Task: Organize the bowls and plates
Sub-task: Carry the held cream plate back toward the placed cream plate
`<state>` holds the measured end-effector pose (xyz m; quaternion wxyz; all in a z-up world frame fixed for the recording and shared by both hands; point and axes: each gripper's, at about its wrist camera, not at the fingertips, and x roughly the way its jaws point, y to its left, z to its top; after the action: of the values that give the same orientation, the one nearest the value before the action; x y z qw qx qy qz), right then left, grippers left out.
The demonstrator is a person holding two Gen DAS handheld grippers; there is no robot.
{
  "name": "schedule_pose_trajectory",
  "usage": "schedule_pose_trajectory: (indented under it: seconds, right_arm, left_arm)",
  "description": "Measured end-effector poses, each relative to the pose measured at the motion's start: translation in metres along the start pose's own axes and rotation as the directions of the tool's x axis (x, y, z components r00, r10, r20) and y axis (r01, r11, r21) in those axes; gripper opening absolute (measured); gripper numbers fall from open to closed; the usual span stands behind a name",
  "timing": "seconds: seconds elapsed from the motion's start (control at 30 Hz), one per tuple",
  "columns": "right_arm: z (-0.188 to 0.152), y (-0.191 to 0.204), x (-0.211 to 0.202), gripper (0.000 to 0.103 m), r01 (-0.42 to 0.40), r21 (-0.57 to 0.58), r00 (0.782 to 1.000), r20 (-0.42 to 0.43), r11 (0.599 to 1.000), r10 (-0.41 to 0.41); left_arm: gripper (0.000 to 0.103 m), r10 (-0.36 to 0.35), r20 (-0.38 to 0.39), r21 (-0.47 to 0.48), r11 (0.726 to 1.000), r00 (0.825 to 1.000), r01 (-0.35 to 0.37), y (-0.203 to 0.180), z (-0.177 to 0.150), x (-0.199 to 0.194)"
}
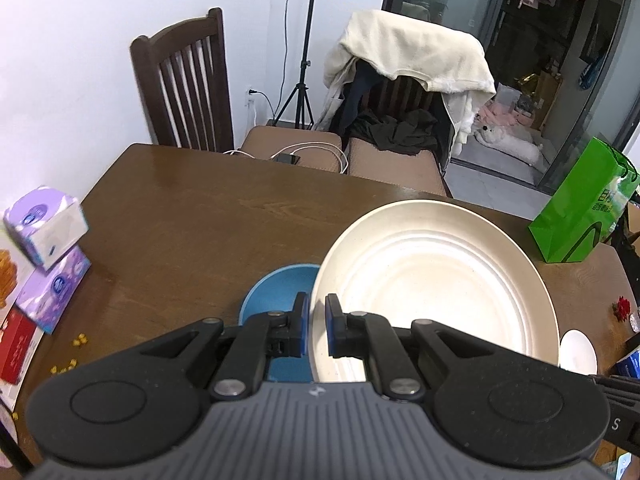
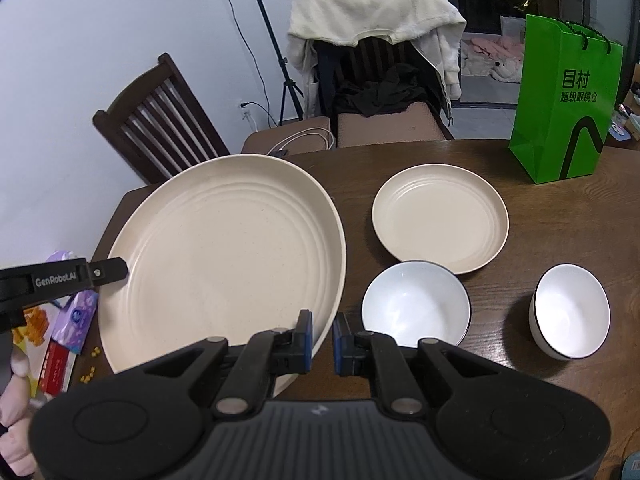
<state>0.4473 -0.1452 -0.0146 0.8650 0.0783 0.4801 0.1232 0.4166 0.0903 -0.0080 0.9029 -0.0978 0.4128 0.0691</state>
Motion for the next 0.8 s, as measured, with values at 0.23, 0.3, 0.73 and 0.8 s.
schedule_pose_trajectory:
  seconds: [0.23,0.3,0.73,0.8]
  right_arm:
    - [-0.017,0.011,-0.013,0.010,-0.015,-0.018,1.000,-0.005,1.000,0.014]
    - [-0.022,0.013,-0.016,0.010,-0.017,-0.021,1.000,-0.005,1.000,0.017]
    - [-0.051,0.024,-0.037,0.010,-0.012,-0.050,1.000,-0.009,0.999,0.012]
    - [-0.057,0.026,-0.040,0.010,-0.013,-0.056,1.000,-0.012,0.998,0.012]
  left_arm:
    - [0.009,0.007,0.006,-0.015,1.000,1.000,-0.007,0.012,-0.016,-0.020]
    - [0.009,0.006,0.008,-0.020,1.000,1.000,-0.006,0.015,-0.022,-0.026]
    - [0.009,-0.003,-0.004,-0.056,0.998,1.000,0.003,0.031,-0.056,-0.053]
    - [0.009,0.000,-0.006,-0.059,0.998,1.000,0.000,0.035,-0.063,-0.056]
